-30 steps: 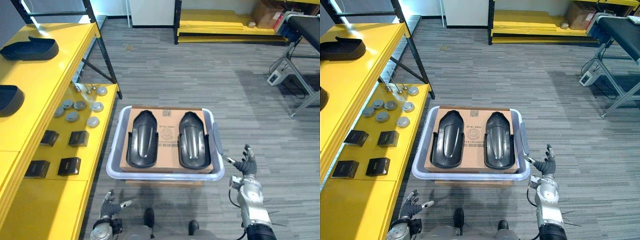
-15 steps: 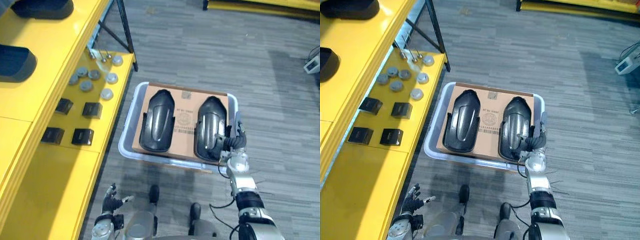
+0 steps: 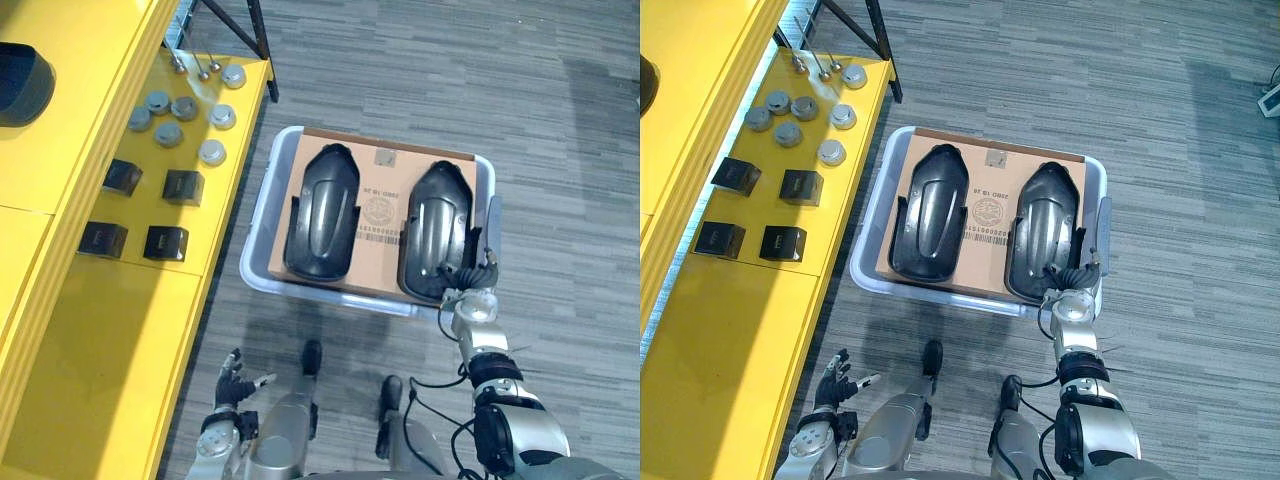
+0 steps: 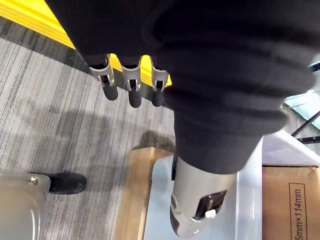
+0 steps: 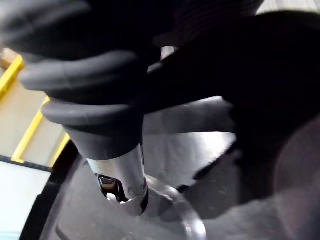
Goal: Walk over and take plastic housings, then place them on the shelf
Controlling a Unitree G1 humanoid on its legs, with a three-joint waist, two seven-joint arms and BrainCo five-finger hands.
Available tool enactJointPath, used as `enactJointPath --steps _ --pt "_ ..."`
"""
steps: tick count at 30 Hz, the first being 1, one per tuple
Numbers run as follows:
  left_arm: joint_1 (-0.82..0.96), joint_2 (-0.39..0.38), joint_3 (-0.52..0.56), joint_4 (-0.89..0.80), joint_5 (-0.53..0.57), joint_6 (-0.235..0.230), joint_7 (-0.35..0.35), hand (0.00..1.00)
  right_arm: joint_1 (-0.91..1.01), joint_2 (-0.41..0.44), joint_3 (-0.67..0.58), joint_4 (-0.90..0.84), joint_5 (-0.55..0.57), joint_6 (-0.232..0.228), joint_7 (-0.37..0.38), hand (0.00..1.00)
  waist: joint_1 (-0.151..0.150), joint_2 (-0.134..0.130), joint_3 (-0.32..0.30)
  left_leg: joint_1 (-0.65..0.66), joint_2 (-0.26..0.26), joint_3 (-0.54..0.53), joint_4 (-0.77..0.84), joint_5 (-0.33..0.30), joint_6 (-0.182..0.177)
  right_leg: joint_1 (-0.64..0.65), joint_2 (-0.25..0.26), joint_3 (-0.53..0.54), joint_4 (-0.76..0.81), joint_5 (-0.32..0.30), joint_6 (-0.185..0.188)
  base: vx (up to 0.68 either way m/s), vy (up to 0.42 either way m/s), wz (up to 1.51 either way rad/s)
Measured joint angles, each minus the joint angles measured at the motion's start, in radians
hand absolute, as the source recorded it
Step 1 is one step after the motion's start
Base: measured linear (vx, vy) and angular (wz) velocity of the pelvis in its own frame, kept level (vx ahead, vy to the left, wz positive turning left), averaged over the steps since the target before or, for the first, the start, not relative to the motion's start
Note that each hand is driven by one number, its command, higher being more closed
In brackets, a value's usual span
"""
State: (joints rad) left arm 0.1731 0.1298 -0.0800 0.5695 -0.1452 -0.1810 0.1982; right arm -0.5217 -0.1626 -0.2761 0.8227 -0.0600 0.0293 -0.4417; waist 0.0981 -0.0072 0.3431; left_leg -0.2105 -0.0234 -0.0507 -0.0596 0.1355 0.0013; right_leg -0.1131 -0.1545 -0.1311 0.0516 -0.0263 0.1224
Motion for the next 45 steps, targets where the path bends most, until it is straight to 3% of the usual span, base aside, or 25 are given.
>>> enactJointPath --steps 11,19,25,30,36,41,45 --pt "-0.001 0.000 -0.003 -0.001 0.000 0.001 -0.001 0.00 0.021 -0.028 0.002 0.007 0.021 -0.021 0.032 1.00 -0.004 -0.009 0.005 0.046 0.009 0.009 -0.033 0.014 0.004 0.025 0.011 0.006 -0.005 0.000 -0.001 0.03 -0.023 -0.03" --pt "0.003 0.000 -0.002 -0.050 0.000 0.004 -0.002 0.00 0.136 -0.009 0.002 -0.179 0.010 -0.016 0.030 1.00 -0.004 -0.010 0.005 0.059 0.005 -0.001 -0.034 0.014 0.004 0.043 0.005 -0.003 -0.005 -0.001 0.000 -0.02 0.001 0.03" --pt "0.009 0.000 0.009 -0.232 -0.002 0.004 -0.003 0.00 0.212 0.006 0.002 -0.339 -0.005 -0.016 0.030 1.00 -0.010 -0.014 -0.006 0.070 0.005 -0.006 -0.035 0.012 -0.003 0.058 0.004 -0.009 -0.008 -0.002 -0.001 -0.03 -0.003 0.04" --pt "0.033 0.000 0.043 -0.471 -0.013 -0.002 -0.001 0.00 0.264 0.028 0.008 -0.479 -0.041 -0.021 0.028 1.00 -0.029 -0.035 -0.067 0.069 0.003 -0.029 -0.035 0.015 0.002 0.078 0.005 -0.034 -0.026 -0.003 -0.002 0.03 -0.025 0.14" --pt "0.009 -0.061 0.081 -0.753 -0.041 -0.027 0.045 0.00 0.289 0.050 0.024 -0.689 -0.170 -0.022 0.026 1.00 -0.034 -0.037 -0.112 0.092 -0.008 -0.067 -0.035 0.017 0.001 0.126 0.000 -0.083 -0.036 -0.017 -0.004 0.03 -0.028 0.19" --pt "-0.028 -0.078 0.019 -0.892 -0.041 -0.046 0.098 0.00 0.285 0.084 0.108 -0.793 -0.277 -0.021 0.004 1.00 -0.035 -0.036 -0.141 0.110 -0.016 -0.086 -0.035 0.017 0.001 0.140 -0.007 -0.104 -0.019 -0.033 -0.003 -0.01 -0.002 0.14" --pt "-0.077 -0.083 -0.076 -0.899 -0.040 -0.047 0.134 0.00 0.264 0.129 0.203 -0.831 -0.345 -0.019 0.000 1.00 -0.035 -0.036 -0.168 0.112 -0.016 -0.090 -0.035 0.019 -0.001 0.143 -0.006 -0.109 -0.015 -0.036 -0.004 -0.04 -0.006 0.04"
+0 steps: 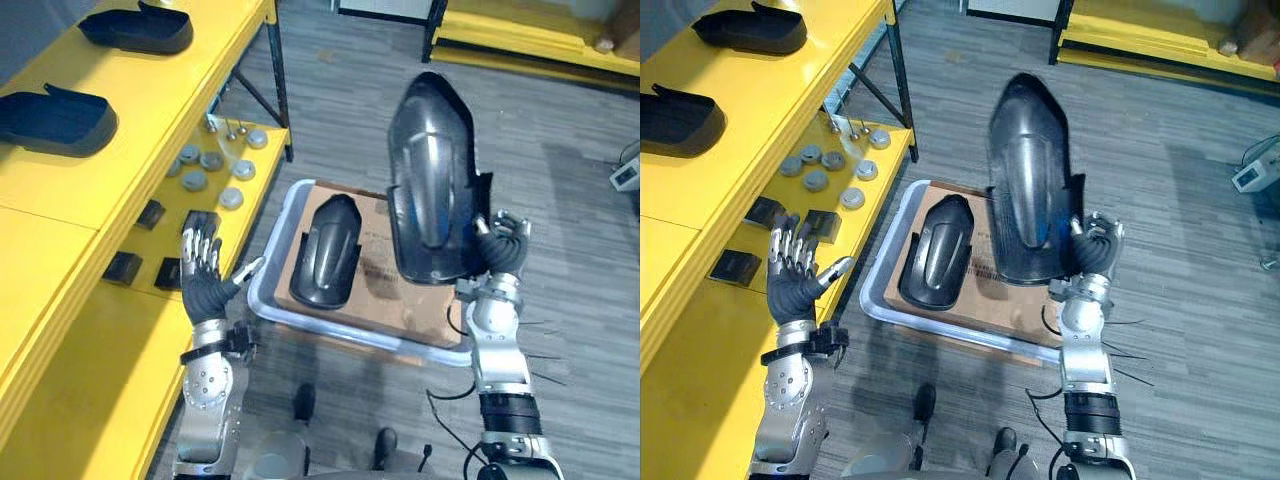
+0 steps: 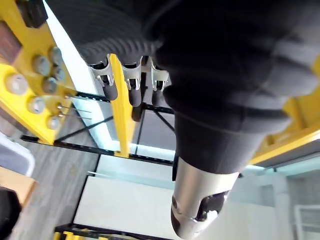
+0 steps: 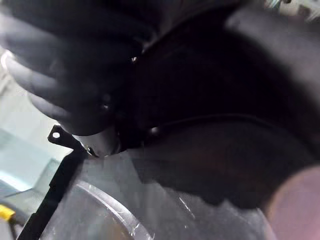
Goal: Walk over and take plastic housings, then place them on the shelf
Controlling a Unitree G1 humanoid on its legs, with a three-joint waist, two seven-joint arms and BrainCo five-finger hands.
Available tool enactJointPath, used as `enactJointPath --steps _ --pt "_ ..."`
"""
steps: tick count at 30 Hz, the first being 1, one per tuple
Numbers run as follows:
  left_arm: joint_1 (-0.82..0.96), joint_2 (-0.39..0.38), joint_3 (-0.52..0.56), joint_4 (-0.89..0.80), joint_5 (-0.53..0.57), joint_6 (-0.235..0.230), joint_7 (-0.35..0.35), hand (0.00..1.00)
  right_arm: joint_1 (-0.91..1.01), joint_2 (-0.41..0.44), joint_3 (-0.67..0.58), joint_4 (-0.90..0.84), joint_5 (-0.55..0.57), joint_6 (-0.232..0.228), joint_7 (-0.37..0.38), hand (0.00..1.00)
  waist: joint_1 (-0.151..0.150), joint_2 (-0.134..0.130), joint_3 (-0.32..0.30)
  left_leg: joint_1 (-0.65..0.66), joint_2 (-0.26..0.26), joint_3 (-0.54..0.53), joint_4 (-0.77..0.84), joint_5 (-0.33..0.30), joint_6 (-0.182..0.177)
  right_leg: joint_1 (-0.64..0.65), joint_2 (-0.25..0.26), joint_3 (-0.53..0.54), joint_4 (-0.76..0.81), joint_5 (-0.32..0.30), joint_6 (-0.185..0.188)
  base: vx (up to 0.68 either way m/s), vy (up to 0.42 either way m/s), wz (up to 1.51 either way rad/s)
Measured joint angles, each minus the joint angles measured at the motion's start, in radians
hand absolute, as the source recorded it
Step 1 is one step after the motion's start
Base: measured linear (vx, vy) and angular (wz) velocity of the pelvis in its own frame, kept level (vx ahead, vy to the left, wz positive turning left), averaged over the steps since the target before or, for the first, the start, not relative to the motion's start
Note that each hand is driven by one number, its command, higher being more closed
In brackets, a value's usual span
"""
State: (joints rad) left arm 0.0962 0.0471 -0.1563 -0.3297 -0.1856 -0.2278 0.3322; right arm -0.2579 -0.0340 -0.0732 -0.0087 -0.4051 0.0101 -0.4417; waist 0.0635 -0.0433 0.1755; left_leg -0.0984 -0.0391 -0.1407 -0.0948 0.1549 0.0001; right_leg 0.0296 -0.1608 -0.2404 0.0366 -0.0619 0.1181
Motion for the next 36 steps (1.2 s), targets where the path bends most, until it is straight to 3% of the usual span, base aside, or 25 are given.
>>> enactJointPath --steps 11,15,20,21,25,26,29,36 --pt "-0.129 -0.013 -0.189 0.069 0.004 0.071 0.042 0.00 -0.026 0.076 0.207 -0.040 -0.036 0.001 -0.014 1.00 -0.026 0.000 -0.035 0.009 0.003 0.005 0.000 0.006 -0.001 -0.001 0.001 0.010 0.011 0.000 0.000 -0.02 -0.002 -0.02" --pt "-0.146 -0.015 -0.205 0.134 0.047 0.114 0.094 0.00 -0.025 0.087 0.280 -0.060 -0.017 -0.002 -0.024 1.00 -0.047 -0.001 -0.048 0.010 0.004 0.011 0.000 0.006 -0.001 -0.001 0.001 0.018 0.011 0.001 0.000 -0.02 -0.002 -0.05" --pt "-0.164 -0.016 -0.220 0.172 0.072 0.135 0.135 0.00 -0.014 0.086 0.311 -0.058 0.008 -0.002 -0.044 1.00 -0.050 -0.001 -0.051 0.019 0.008 0.036 0.000 0.006 -0.002 -0.001 0.002 0.032 0.012 0.002 -0.002 -0.01 -0.004 -0.08" --pt "-0.167 -0.016 -0.227 0.185 0.072 0.136 0.137 1.00 -0.010 0.085 0.318 -0.058 0.016 -0.002 -0.045 1.00 -0.050 -0.001 -0.051 0.021 0.008 0.037 -0.001 0.006 -0.002 -0.001 0.002 0.037 0.012 0.002 -0.002 -0.02 -0.007 -0.10" --pt "-0.174 -0.013 -0.232 0.211 0.071 0.137 0.141 1.00 -0.001 0.080 0.328 -0.057 0.043 -0.002 -0.043 1.00 -0.050 -0.001 -0.052 0.021 0.011 0.050 -0.002 0.005 -0.002 -0.009 0.003 0.051 0.011 0.004 -0.002 -0.02 -0.006 -0.12" --pt "-0.178 -0.011 -0.233 0.215 0.071 0.137 0.146 1.00 0.007 0.079 0.329 -0.056 0.052 -0.002 -0.043 0.00 -0.051 -0.001 -0.053 0.021 0.011 0.051 -0.002 0.005 -0.002 -0.011 0.003 0.052 0.011 0.004 -0.002 -0.02 -0.005 -0.06" --pt "-0.178 -0.001 -0.241 0.240 0.070 0.138 0.150 1.00 0.037 0.069 0.342 -0.050 0.110 -0.004 -0.038 0.00 -0.053 -0.001 -0.081 0.016 0.011 0.052 -0.002 0.005 -0.002 -0.017 0.002 0.054 0.011 0.004 -0.002 -0.01 -0.002 -0.01" --pt "-0.179 0.021 -0.201 0.250 0.070 0.154 0.165 1.00 0.077 0.041 0.437 -0.041 0.204 -0.053 0.046 0.00 -0.053 -0.003 -0.114 0.019 0.020 0.055 -0.003 0.006 -0.002 -0.016 0.011 0.055 0.012 0.006 -0.007 -0.01 -0.002 0.00"
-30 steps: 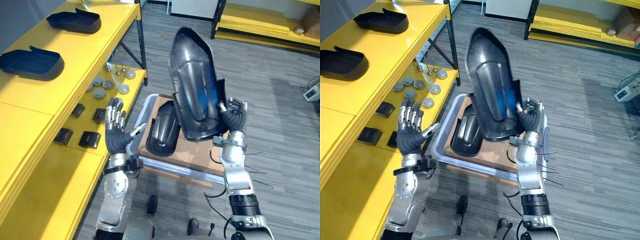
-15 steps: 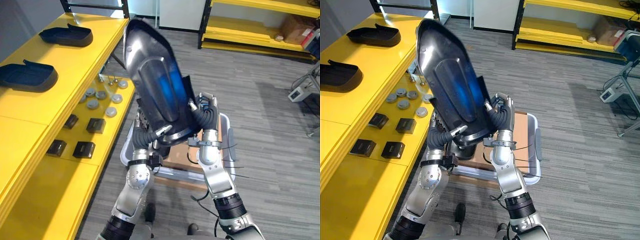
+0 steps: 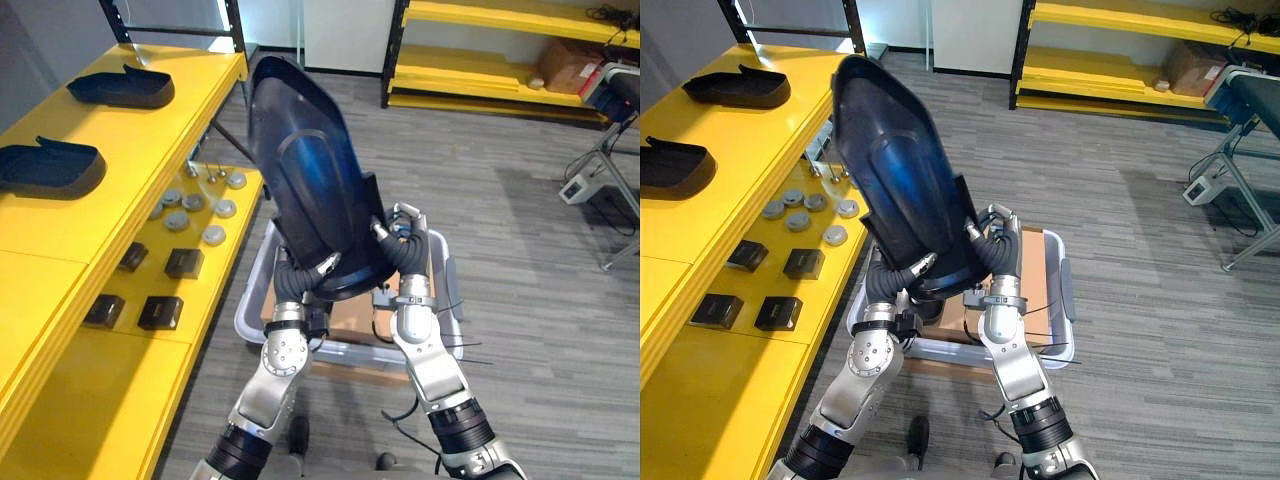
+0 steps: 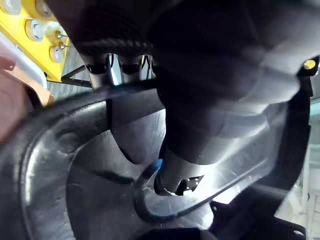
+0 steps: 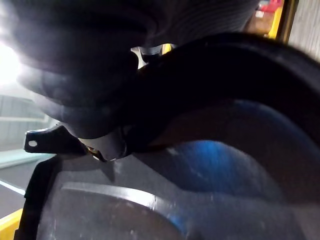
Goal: Walk over and take plastic housings, then place them on the shelf
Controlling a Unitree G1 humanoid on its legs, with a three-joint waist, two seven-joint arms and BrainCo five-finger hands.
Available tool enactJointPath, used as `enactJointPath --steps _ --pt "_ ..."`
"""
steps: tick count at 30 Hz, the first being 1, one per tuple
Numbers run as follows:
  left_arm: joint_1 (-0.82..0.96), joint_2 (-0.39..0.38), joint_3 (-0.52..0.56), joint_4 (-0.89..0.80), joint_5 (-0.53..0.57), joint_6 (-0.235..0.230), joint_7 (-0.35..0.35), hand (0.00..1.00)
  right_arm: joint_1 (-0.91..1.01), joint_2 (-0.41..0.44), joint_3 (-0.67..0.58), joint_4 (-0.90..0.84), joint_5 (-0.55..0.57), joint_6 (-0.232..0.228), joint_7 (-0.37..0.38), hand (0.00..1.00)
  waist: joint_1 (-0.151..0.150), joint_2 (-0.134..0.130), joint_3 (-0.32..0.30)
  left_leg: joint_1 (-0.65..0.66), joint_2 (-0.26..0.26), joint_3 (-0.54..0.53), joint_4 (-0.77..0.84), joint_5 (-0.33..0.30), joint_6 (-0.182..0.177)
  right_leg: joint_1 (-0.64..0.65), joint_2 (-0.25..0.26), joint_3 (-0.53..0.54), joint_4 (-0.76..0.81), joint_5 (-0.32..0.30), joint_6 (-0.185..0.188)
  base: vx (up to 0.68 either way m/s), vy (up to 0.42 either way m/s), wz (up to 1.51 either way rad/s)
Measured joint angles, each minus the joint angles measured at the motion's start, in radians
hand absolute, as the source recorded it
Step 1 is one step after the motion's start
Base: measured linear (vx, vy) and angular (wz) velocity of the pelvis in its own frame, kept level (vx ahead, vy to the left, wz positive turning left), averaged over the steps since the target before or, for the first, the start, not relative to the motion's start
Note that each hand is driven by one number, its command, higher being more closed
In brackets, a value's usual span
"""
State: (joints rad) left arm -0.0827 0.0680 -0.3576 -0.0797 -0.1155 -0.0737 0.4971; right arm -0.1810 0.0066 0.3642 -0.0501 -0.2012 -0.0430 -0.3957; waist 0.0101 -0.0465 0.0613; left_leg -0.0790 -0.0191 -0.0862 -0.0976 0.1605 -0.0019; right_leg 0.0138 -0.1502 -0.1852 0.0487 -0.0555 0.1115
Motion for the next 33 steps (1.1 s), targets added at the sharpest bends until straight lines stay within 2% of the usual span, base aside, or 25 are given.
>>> enactJointPath --steps 3,11,13,16,17,19,21,24,27,31,33 --pt "0.000 0.001 0.003 0.000 0.004 0.021 -0.006 1.00 0.000 -0.025 -0.001 0.000 0.030 -0.031 0.034 0.00 0.001 -0.002 -0.002 0.000 0.002 -0.001 -0.005 0.000 -0.001 0.000 0.002 0.000 0.000 0.001 -0.004 -0.05 -0.008 0.01" --pt "0.001 0.008 0.038 -0.002 0.036 0.023 -0.044 1.00 -0.008 -0.086 -0.028 -0.058 0.145 -0.064 0.120 0.00 0.001 -0.015 -0.010 0.000 0.002 0.005 -0.006 -0.003 -0.005 0.000 0.002 0.005 -0.001 0.005 -0.010 -0.01 0.000 0.00" --pt "0.009 0.008 0.052 -0.002 0.057 0.023 -0.056 1.00 -0.010 -0.095 -0.084 -0.111 0.177 -0.077 0.138 0.00 0.002 -0.017 -0.012 0.001 0.002 0.006 -0.005 -0.003 -0.005 0.000 0.002 0.006 -0.001 0.006 -0.009 0.00 0.000 0.00" --pt "0.055 0.009 0.089 -0.004 0.089 0.026 -0.065 1.00 -0.011 -0.099 -0.217 -0.189 0.285 -0.147 0.162 0.00 -0.001 -0.019 -0.013 0.001 0.002 0.009 -0.005 -0.003 -0.005 0.000 0.002 0.007 -0.002 0.009 -0.005 0.00 0.000 0.00" --pt "0.074 0.008 0.106 -0.007 0.089 0.026 -0.069 1.00 -0.008 -0.100 -0.288 -0.193 0.355 -0.174 0.174 0.00 -0.001 -0.019 -0.013 0.001 0.002 0.009 -0.005 -0.003 -0.005 0.000 0.002 0.006 -0.002 0.009 -0.005 0.00 0.000 0.00" --pt "0.100 0.005 0.137 -0.025 0.089 0.028 -0.083 1.00 0.006 -0.098 -0.403 -0.178 0.449 -0.194 0.184 0.00 -0.004 -0.019 -0.013 0.001 0.002 0.009 -0.005 -0.003 -0.005 0.001 0.002 0.005 -0.002 0.009 -0.005 0.00 0.000 0.00" --pt "0.138 0.001 0.176 -0.081 0.089 0.028 -0.086 1.00 0.060 -0.089 -0.551 -0.120 0.559 -0.222 0.181 0.00 -0.008 -0.019 -0.014 0.000 0.001 0.007 -0.006 -0.003 -0.005 0.002 0.002 0.001 -0.003 0.007 -0.007 0.00 0.000 0.04" --pt "0.175 -0.012 0.235 -0.150 0.089 0.023 -0.106 1.00 0.135 -0.088 -0.707 0.020 0.667 -0.231 0.178 0.00 -0.022 -0.011 -0.020 -0.006 0.001 0.003 -0.006 -0.004 -0.006 0.002 0.002 -0.005 -0.010 0.006 -0.010 0.00 0.000 0.05" --pt "0.204 -0.018 0.274 -0.175 0.089 0.014 -0.119 1.00 0.185 -0.091 -0.784 0.172 0.695 -0.231 0.175 0.00 -0.029 0.008 -0.034 -0.010 0.000 -0.002 -0.006 -0.004 -0.006 0.001 0.003 -0.006 -0.017 0.007 -0.011 0.00 0.000 0.00" --pt "0.264 -0.044 0.319 -0.213 0.088 -0.020 -0.130 1.00 0.269 -0.093 -0.832 0.505 0.707 -0.176 0.186 0.00 -0.044 0.034 -0.047 -0.013 0.005 -0.017 -0.006 -0.004 -0.006 0.003 0.009 -0.009 -0.019 0.010 -0.006 0.00 -0.004 0.01" --pt "0.264 -0.043 0.320 -0.221 0.088 -0.023 -0.148 1.00 0.295 -0.092 -0.825 0.606 0.708 -0.152 0.208 0.00 -0.045 0.035 -0.047 -0.015 0.006 -0.025 -0.006 -0.005 -0.007 0.010 0.012 -0.023 -0.023 0.010 -0.006 0.01 -0.027 0.20"
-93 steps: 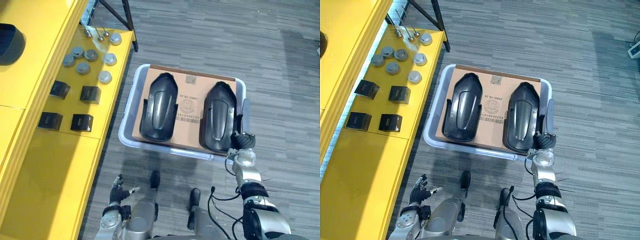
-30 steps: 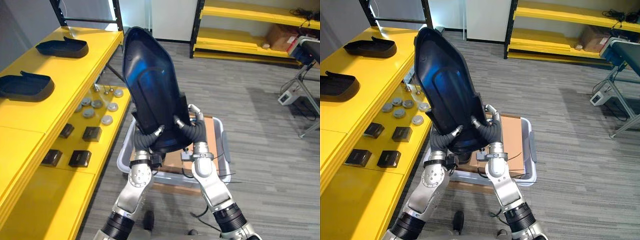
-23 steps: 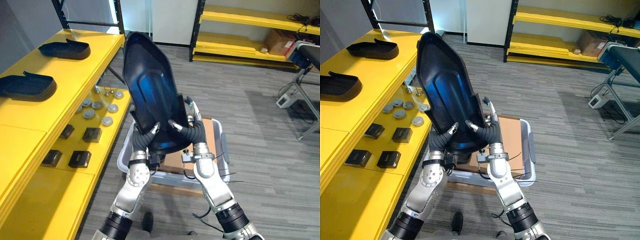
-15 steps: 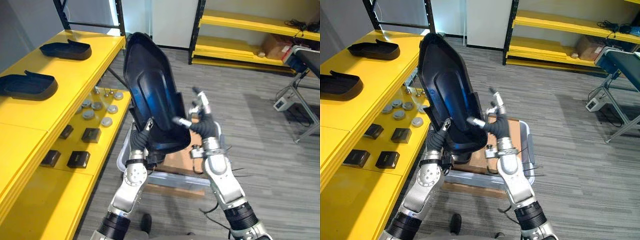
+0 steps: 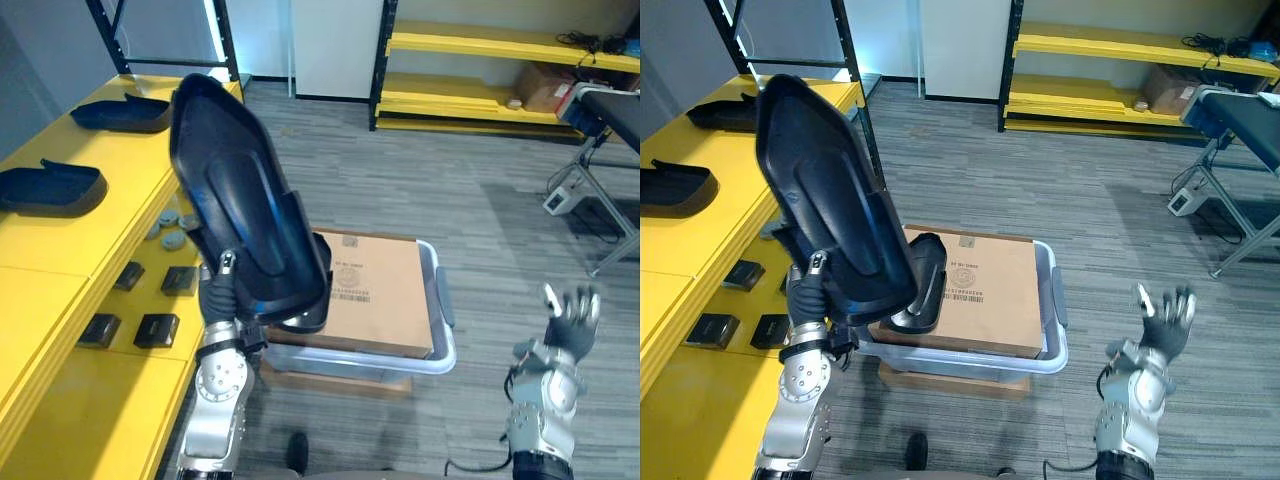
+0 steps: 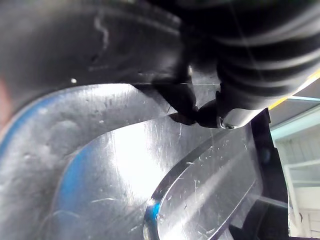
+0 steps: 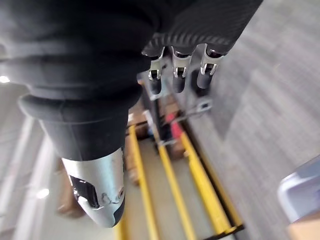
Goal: Walk over and take plastic housings, then place them on the shelf
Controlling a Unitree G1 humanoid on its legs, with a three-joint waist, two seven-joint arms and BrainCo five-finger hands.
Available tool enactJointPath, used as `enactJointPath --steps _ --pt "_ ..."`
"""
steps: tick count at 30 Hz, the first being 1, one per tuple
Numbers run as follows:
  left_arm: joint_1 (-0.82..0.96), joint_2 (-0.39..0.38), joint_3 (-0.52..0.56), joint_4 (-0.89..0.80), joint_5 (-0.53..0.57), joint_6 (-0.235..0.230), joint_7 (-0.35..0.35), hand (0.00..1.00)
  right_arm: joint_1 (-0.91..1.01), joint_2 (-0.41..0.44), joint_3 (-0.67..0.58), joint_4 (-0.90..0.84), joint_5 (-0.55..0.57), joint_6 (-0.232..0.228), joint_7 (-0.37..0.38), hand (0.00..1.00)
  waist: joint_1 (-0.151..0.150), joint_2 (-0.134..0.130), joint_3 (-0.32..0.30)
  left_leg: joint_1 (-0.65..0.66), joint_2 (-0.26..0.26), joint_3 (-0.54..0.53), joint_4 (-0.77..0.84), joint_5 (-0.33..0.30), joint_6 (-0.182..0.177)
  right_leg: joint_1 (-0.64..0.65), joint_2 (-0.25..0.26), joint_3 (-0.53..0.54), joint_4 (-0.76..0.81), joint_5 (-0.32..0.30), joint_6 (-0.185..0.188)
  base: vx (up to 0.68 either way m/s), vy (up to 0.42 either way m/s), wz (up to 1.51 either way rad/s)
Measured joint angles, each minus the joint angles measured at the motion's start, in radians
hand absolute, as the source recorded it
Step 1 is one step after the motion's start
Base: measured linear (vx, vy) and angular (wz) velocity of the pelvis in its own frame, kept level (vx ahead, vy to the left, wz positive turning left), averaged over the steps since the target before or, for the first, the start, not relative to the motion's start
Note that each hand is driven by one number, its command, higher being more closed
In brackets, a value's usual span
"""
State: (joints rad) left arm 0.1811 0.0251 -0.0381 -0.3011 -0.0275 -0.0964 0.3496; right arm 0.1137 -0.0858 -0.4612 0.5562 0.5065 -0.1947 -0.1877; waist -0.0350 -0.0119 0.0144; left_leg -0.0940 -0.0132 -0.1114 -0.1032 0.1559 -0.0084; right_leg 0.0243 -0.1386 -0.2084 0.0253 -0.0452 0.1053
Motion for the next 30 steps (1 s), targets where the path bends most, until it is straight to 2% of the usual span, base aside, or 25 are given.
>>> enactJointPath --steps 1,4,6,8,10,12,13,16,17,19,20,21,22,23,25,26,28,29,30 --pt "0.000 0.000 -0.002 -0.010 0.000 -0.004 -0.017 1.00 0.028 0.001 0.013 0.090 -0.012 0.020 0.027 0.00 0.002 -0.001 0.000 0.000 -0.001 -0.011 0.000 0.000 -0.001 0.009 0.001 -0.013 -0.005 0.000 0.000 0.01 -0.030 0.27" --pt "0.005 0.000 -0.003 -0.024 0.000 -0.011 -0.029 1.00 0.044 0.001 0.024 0.210 -0.068 0.047 0.059 0.00 0.009 -0.002 0.001 -0.004 -0.003 -0.023 0.000 -0.001 -0.003 0.017 0.001 -0.023 -0.006 0.000 0.000 0.01 -0.012 0.16" --pt "0.028 0.000 -0.012 -0.050 -0.001 -0.016 -0.046 1.00 0.057 0.010 0.051 0.325 -0.136 0.070 0.064 0.00 0.020 -0.008 0.006 -0.004 -0.008 -0.039 0.001 -0.001 -0.003 0.028 -0.001 -0.040 -0.005 -0.003 0.001 0.02 -0.011 0.21" --pt "0.045 -0.001 -0.026 -0.062 -0.001 -0.024 -0.052 1.00 0.070 0.026 0.082 0.366 -0.192 0.089 0.065 0.00 0.026 -0.015 0.012 -0.004 -0.013 -0.060 0.002 0.000 -0.004 0.033 -0.005 -0.059 0.011 -0.017 0.005 0.01 -0.014 0.41" --pt "0.048 -0.002 -0.042 -0.063 -0.002 -0.024 -0.061 1.00 0.086 0.052 0.119 0.386 -0.236 0.099 0.070 0.00 0.029 -0.025 0.024 0.003 -0.024 -0.090 0.005 0.000 -0.004 0.041 -0.017 -0.096 0.052 -0.049 0.007 0.00 -0.022 0.58" --pt "0.077 -0.015 -0.050 -0.076 -0.009 -0.025 -0.067 1.00 0.087 0.076 0.163 0.389 -0.278 0.115 0.083 0.00 0.046 -0.034 0.035 0.004 -0.040 -0.133 0.007 0.000 -0.004 0.038 -0.040 -0.141 0.130 -0.101 0.012 -0.03 -0.039 0.56" --pt "0.089 -0.017 -0.053 -0.082 -0.010 -0.024 -0.067 1.00 0.086 0.080 0.174 0.388 -0.287 0.117 0.084 0.00 0.050 -0.035 0.037 0.002 -0.046 -0.145 0.007 0.001 -0.005 0.038 -0.046 -0.153 0.148 -0.113 0.012 -0.02 -0.059 0.86" --pt "0.137 -0.045 -0.059 -0.124 -0.011 -0.025 -0.072 1.00 0.063 0.077 0.249 0.343 -0.321 0.118 0.081 0.00 0.064 -0.030 0.079 -0.061 -0.096 -0.240 0.086 -0.006 -0.006 0.042 -0.079 -0.272 0.224 -0.165 0.020 0.00 -0.050 1.22" --pt "0.146 -0.059 -0.061 -0.135 -0.022 -0.025 -0.084 1.00 0.053 0.076 0.271 0.316 -0.330 0.116 0.080 0.00 0.077 -0.024 0.094 -0.103 -0.106 -0.254 0.122 -0.015 -0.009 0.041 -0.089 -0.331 0.243 -0.179 0.021 -0.04 -0.050 1.55" --pt "0.148 -0.072 -0.066 -0.135 -0.040 -0.025 -0.088 1.00 0.039 0.077 0.288 0.284 -0.344 0.114 0.081 0.00 0.082 -0.013 0.108 -0.164 -0.093 -0.188 0.167 -0.028 0.009 0.055 -0.093 -0.442 0.252 -0.192 0.021 -0.03 -0.040 1.65" --pt "0.148 -0.080 -0.062 -0.134 -0.048 -0.025 -0.087 1.00 0.024 0.076 0.303 0.269 -0.352 0.113 0.082 0.00 0.085 -0.014 0.121 -0.190 -0.057 -0.058 0.188 -0.041 0.028 0.076 -0.096 -0.504 0.250 -0.192 0.022 0.00 -0.028 1.22" --pt "0.148 -0.081 -0.060 -0.133 -0.050 -0.025 -0.087 1.00 0.021 0.074 0.311 0.259 -0.353 0.112 0.082 0.00 0.091 -0.013 0.123 -0.203 -0.036 0.021 0.202 -0.049 0.040 0.088 -0.096 -0.529 0.249 -0.193 0.023 -0.01 -0.022 1.33" --pt "0.148 -0.082 -0.063 -0.130 -0.052 -0.025 -0.088 1.00 0.020 0.077 0.317 0.238 -0.361 0.108 0.083 0.00 0.105 -0.014 0.126 -0.220 0.009 0.189 0.239 -0.070 0.069 0.119 -0.098 -0.578 0.245 -0.195 0.027 0.06 0.018 1.21" --pt "0.148 -0.081 -0.069 -0.128 -0.052 -0.025 -0.088 1.00 0.020 0.077 0.326 0.233 -0.362 0.106 0.083 0.00 0.106 -0.015 0.126 -0.223 0.047 0.322 0.278 -0.086 0.090 0.149 -0.100 -0.619 0.237 -0.194 0.030 0.08 0.030 1.27" --pt "0.148 -0.080 -0.086 -0.121 -0.053 -0.037 -0.088 1.00 0.012 0.077 0.344 0.235 -0.362 0.105 0.084 0.00 0.108 -0.022 0.122 -0.230 0.082 0.473 0.334 -0.133 0.104 0.188 -0.113 -0.672 0.205 -0.191 0.037 0.13 0.064 1.04" --pt "0.146 -0.080 -0.094 -0.115 -0.054 -0.045 -0.089 1.00 -0.005 0.078 0.344 0.236 -0.362 0.105 0.084 0.00 0.107 -0.020 0.121 -0.251 0.085 0.513 0.373 -0.165 0.113 0.197 -0.117 -0.687 0.188 -0.191 0.037 0.13 0.082 0.66" --pt "0.137 -0.080 -0.107 -0.091 -0.066 -0.046 -0.089 1.00 -0.026 0.082 0.342 0.243 -0.364 0.109 0.082 0.00 0.110 -0.018 0.121 -0.278 0.073 0.505 0.425 -0.208 0.117 0.202 -0.123 -0.690 0.184 -0.187 0.038 0.14 0.103 0.26" --pt "0.108 -0.076 -0.120 -0.046 -0.075 -0.044 -0.095 1.00 -0.031 0.093 0.340 0.246 -0.373 0.117 0.082 0.00 0.109 -0.019 0.121 -0.286 0.063 0.496 0.474 -0.251 0.122 0.215 -0.143 -0.693 0.207 -0.183 0.037 0.23 0.180 0.27" --pt "0.078 -0.075 -0.133 -0.003 -0.078 -0.040 -0.103 1.00 -0.030 0.100 0.338 0.250 -0.383 0.125 0.082 0.00 0.107 -0.019 0.121 -0.280 0.052 0.488 0.507 -0.289 0.129 0.219 -0.181 -0.687 0.281 -0.173 0.020 0.25 0.206 0.31"
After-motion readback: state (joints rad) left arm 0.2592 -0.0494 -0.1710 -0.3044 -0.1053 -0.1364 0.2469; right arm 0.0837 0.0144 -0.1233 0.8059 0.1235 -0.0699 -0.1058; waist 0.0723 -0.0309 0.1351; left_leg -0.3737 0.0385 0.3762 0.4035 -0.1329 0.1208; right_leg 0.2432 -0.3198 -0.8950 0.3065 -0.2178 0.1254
